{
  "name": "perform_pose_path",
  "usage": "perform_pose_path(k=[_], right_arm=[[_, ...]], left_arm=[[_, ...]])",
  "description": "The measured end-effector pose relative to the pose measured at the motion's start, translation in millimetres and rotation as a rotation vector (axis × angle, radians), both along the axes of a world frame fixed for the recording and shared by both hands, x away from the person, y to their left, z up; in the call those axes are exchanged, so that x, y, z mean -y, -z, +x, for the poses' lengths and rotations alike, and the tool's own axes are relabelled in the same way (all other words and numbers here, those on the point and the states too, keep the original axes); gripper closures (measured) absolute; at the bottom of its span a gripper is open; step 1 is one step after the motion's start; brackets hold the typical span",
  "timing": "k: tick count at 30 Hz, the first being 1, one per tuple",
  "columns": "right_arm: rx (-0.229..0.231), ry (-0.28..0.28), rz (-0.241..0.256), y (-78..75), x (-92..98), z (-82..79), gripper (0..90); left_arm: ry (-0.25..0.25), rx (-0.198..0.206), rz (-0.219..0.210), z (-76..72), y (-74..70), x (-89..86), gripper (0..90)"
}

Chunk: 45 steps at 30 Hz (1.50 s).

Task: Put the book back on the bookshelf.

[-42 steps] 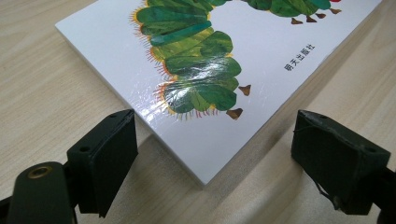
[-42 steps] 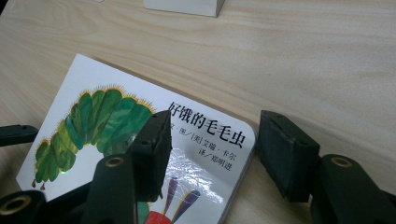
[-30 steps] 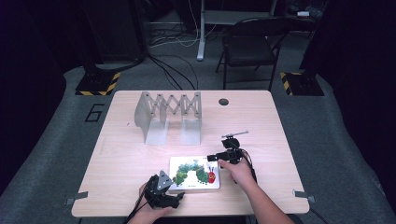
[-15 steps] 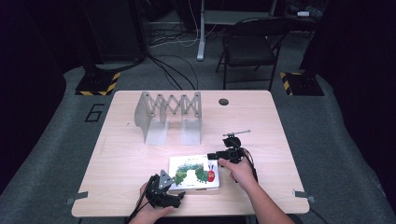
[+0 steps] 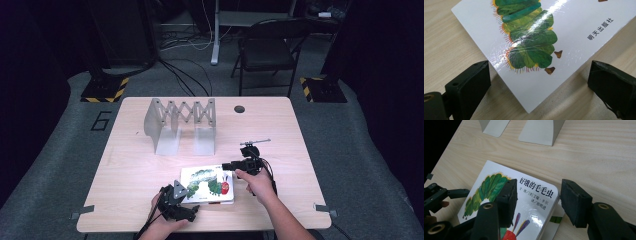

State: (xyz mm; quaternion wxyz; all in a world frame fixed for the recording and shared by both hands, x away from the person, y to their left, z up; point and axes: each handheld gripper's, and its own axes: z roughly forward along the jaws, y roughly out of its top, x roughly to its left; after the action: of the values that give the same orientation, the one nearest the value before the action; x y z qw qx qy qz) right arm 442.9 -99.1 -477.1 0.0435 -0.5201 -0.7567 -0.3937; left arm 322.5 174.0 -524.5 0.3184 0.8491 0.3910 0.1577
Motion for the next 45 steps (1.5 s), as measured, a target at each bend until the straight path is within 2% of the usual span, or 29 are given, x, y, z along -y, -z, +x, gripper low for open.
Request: perform_pose_path(k=[1, 3, 5, 8, 11, 16, 17, 23, 25, 26, 27, 28, 29, 31, 35, 40, 43, 45], right_arm=[[-0.006, 0.006, 0.000, -1.0, 0.0, -0.5, 47.5], [0.009, -0.002, 0.005, -1.5, 0.4, -0.6, 47.5], [-0.004, 0.004, 0.011, -3.6, 0.0, -2.1, 47.5], [0.017, -0.007, 0.016, -4.3, 0.3, -2.3, 47.5], [0.002, -0.003, 0.020, -5.8, 0.0, -3.4, 47.5], [0.016, -0.009, 0.033, -6.4, 1.1, -3.0, 47.5], [0.004, -0.005, 0.035, -7.6, 1.0, -3.6, 47.5], [0.005, -0.008, 0.041, -8.5, 0.7, -3.9, 47.8], [0.006, -0.012, 0.040, -8.2, 0.7, -3.7, 48.7], [0.002, -0.019, 0.050, -7.8, 0.7, -3.4, 50.2], [0.002, -0.019, 0.050, -7.8, 0.7, -3.4, 50.2], [-0.016, -0.033, 0.078, -7.2, 0.6, -3.2, 50.3], [-0.021, -0.036, 0.086, -6.7, -0.6, -3.4, 50.3], [-0.007, -0.039, 0.055, -5.5, -2.8, -2.9, 49.8], [-0.013, -0.040, 0.054, -3.3, -2.9, -1.7, 49.8], [-0.027, -0.034, 0.052, -3.1, -3.8, -2.1, 49.8], [-0.029, -0.034, 0.055, -2.9, -3.8, -2.0, 49.8], [-0.031, -0.034, 0.055, -2.7, -3.7, -2.0, 49.8]], left_arm=[[-0.002, -0.004, 0.002, 0.2, -0.3, 0.2, 4.4], [-0.011, -0.002, 0.002, 0.2, -0.2, 1.0, 4.3], [-0.017, 0.000, 0.002, 0.5, 0.0, 1.3, 4.1], [-0.028, 0.005, -0.001, 0.8, 0.5, 2.1, 3.9], [-0.047, 0.008, 0.000, 1.9, 0.5, 2.7, 3.7], [-0.047, 0.000, 0.004, 3.3, 0.0, 3.5, 3.1], [-0.047, -0.001, 0.005, 3.6, 0.0, 3.6, 3.0], [-0.059, -0.003, 0.008, 4.3, 0.0, 4.5, 2.0], [-0.047, 0.017, 0.027, 3.9, -0.9, 4.3, 1.8], [-0.044, 0.051, 0.048, 2.7, -1.3, 5.3, 2.1], [-0.044, 0.051, 0.048, 2.7, -1.3, 5.3, 2.5], [-0.049, 0.072, 0.052, 1.4, -1.0, 6.8, 2.5], [-0.040, 0.076, 0.059, 1.2, -1.4, 7.0, 2.4], [-0.034, 0.082, 0.064, 1.2, -1.6, 7.1, 2.4], [-0.025, 0.059, 0.049, 3.9, -1.7, 4.4, 2.4], [-0.022, 0.072, 0.063, 3.4, -2.5, 4.9, 3.1], [-0.013, 0.099, 0.076, 1.4, -2.8, 6.0, 4.4], [-0.002, 0.097, 0.084, 0.8, -3.8, 5.6, 4.9]])
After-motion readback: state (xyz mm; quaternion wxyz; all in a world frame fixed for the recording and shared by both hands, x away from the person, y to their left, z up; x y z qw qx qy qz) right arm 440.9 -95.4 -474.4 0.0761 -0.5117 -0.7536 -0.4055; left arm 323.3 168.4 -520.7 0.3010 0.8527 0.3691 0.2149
